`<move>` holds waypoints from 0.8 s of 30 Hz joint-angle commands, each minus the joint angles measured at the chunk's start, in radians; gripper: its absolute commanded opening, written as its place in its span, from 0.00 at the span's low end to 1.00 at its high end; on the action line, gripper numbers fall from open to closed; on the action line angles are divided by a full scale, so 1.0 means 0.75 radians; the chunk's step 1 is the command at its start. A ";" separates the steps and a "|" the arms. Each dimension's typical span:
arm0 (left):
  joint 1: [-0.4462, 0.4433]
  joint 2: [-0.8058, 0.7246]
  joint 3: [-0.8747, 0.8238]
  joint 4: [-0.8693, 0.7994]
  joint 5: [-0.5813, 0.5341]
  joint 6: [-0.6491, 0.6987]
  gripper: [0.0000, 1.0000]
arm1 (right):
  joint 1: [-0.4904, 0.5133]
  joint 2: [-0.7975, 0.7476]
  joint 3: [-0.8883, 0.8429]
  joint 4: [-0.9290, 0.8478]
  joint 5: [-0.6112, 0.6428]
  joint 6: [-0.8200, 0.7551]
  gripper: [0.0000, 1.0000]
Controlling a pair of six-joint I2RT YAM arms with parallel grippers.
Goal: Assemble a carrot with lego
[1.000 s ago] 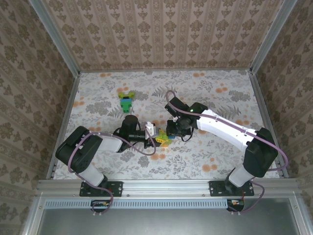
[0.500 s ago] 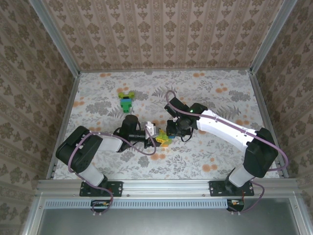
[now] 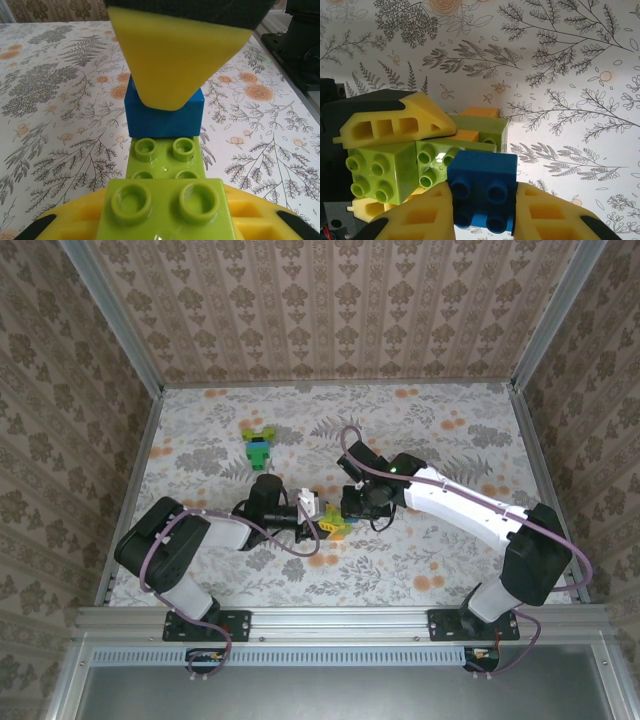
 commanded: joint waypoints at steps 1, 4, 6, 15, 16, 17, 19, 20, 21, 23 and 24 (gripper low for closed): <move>-0.008 0.053 0.009 -0.084 -0.071 0.052 0.31 | 0.013 0.037 -0.096 -0.097 0.092 0.053 0.25; -0.008 0.052 0.009 -0.085 -0.071 0.050 0.31 | 0.013 0.032 -0.097 -0.099 0.102 0.057 0.25; -0.008 0.054 0.009 -0.086 -0.070 0.051 0.31 | 0.015 0.031 -0.099 -0.102 0.105 0.055 0.25; -0.007 0.054 0.011 -0.088 -0.072 0.054 0.31 | 0.033 0.063 -0.092 -0.085 0.081 0.051 0.30; -0.007 0.054 0.014 -0.088 -0.073 0.053 0.31 | 0.035 0.060 -0.092 -0.077 0.075 0.051 0.33; -0.008 0.057 0.013 -0.087 -0.073 0.052 0.31 | 0.035 0.051 -0.090 -0.062 0.065 0.050 0.38; -0.008 0.060 0.015 -0.090 -0.075 0.051 0.31 | 0.034 0.025 -0.088 -0.023 0.038 0.042 0.47; -0.007 0.061 0.017 -0.093 -0.075 0.051 0.30 | 0.032 0.012 -0.081 -0.008 0.022 0.036 0.52; -0.008 0.062 0.019 -0.095 -0.075 0.053 0.31 | 0.031 0.003 -0.065 -0.004 0.013 0.025 0.56; -0.008 0.062 0.020 -0.096 -0.075 0.053 0.30 | 0.030 -0.011 -0.027 -0.022 0.014 -0.002 0.62; -0.008 0.060 0.019 -0.095 -0.075 0.053 0.30 | 0.030 -0.021 -0.008 -0.032 0.021 -0.013 0.64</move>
